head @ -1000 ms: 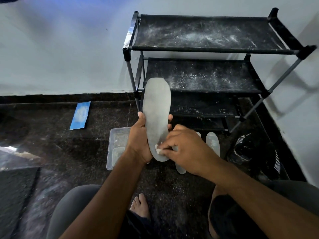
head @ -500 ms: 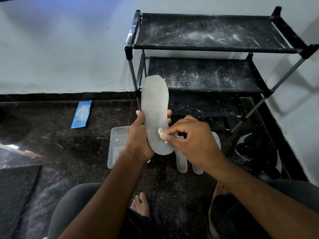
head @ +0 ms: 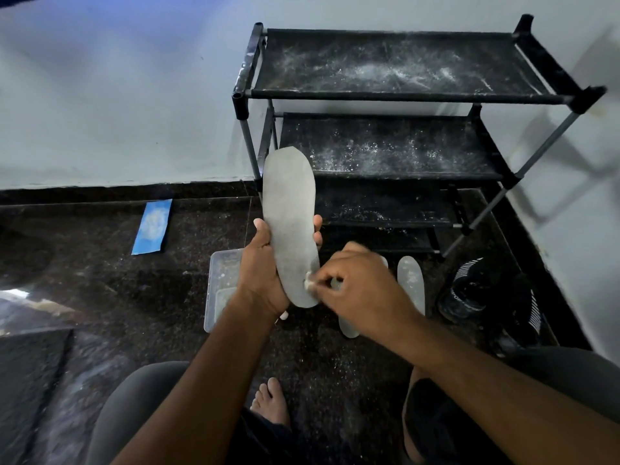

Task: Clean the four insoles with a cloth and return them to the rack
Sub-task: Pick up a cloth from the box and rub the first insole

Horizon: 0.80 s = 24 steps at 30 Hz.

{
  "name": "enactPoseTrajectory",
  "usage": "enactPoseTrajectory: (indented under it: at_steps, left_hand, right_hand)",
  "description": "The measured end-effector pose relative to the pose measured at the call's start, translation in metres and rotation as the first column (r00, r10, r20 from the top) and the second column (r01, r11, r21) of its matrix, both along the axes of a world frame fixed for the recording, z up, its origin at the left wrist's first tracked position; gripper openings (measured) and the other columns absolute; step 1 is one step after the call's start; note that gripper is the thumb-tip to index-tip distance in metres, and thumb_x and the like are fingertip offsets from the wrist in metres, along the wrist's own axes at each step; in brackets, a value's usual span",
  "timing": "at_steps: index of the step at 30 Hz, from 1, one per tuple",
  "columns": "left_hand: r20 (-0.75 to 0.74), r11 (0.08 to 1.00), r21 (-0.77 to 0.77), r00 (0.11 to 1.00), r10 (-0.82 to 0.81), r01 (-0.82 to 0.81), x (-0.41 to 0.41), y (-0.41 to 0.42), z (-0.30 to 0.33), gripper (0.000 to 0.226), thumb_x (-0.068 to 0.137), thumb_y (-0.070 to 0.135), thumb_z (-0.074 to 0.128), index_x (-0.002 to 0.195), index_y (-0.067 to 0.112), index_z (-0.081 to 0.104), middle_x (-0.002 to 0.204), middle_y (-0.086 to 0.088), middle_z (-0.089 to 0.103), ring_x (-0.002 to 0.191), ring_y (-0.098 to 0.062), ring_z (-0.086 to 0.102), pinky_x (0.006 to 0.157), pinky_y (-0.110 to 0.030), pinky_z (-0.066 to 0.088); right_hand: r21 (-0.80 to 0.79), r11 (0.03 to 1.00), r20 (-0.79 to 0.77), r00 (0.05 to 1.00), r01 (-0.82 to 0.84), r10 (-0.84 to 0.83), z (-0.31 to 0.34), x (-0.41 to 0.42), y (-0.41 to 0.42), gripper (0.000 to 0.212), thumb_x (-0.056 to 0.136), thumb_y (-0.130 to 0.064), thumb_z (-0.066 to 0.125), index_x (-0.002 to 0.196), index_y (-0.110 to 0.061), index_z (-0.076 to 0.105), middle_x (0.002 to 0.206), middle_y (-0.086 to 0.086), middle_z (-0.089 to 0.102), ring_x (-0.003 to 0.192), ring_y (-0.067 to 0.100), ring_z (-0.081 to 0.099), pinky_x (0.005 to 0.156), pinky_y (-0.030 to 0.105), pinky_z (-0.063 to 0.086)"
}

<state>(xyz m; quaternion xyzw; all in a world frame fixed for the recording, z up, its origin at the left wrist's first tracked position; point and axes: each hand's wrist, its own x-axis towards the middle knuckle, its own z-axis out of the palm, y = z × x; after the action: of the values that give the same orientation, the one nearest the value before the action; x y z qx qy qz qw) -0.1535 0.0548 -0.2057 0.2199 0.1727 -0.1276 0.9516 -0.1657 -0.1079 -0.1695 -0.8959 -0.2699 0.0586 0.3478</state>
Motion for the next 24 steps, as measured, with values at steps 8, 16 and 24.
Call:
enactPoseTrajectory:
  at_steps: [8, 16, 24]
  left_hand:
    - [-0.035, 0.992, 0.113, 0.998, -0.056, 0.06, -0.007, -0.014, 0.007, 0.084, 0.102, 0.067, 0.025, 0.116, 0.001, 0.075, 0.119, -0.016, 0.072, 0.102, -0.03, 0.073, 0.084, -0.044, 0.063]
    - [-0.067, 0.984, 0.159, 0.995, -0.068, 0.078, -0.002, -0.009, 0.001, 0.083, 0.1, 0.071, 0.028, 0.134, 0.002, 0.06, 0.119, -0.014, 0.07, 0.105, -0.028, 0.069, 0.089, -0.045, 0.062]
    - [-0.054, 0.97, 0.219, 0.994, -0.099, 0.108, -0.005, -0.016, 0.002, 0.085, 0.102, 0.068, 0.023, 0.124, 0.002, 0.07, 0.125, -0.018, 0.07, 0.102, -0.03, 0.074, 0.081, -0.043, 0.064]
  right_hand:
    - [0.323, 0.938, 0.034, 0.989, 0.127, -0.146, 0.011, 0.017, -0.003, 0.01, 0.084, -0.027, 0.076, 0.088, -0.019, 0.079, 0.084, -0.012, 0.073, 0.08, 0.005, 0.057, 0.074, 0.02, 0.044]
    - [0.16, 0.959, 0.041, 0.972, -0.235, 0.232, -0.01, 0.012, 0.005, 0.012, 0.086, -0.018, 0.073, 0.096, -0.018, 0.078, 0.09, -0.01, 0.064, 0.091, 0.004, 0.052, 0.084, 0.027, 0.047]
    - [0.279, 0.957, -0.051, 0.994, -0.078, 0.096, 0.007, 0.019, -0.002, 0.015, 0.08, -0.023, 0.078, 0.094, -0.016, 0.079, 0.087, -0.005, 0.073, 0.084, 0.011, 0.065, 0.089, 0.037, 0.05]
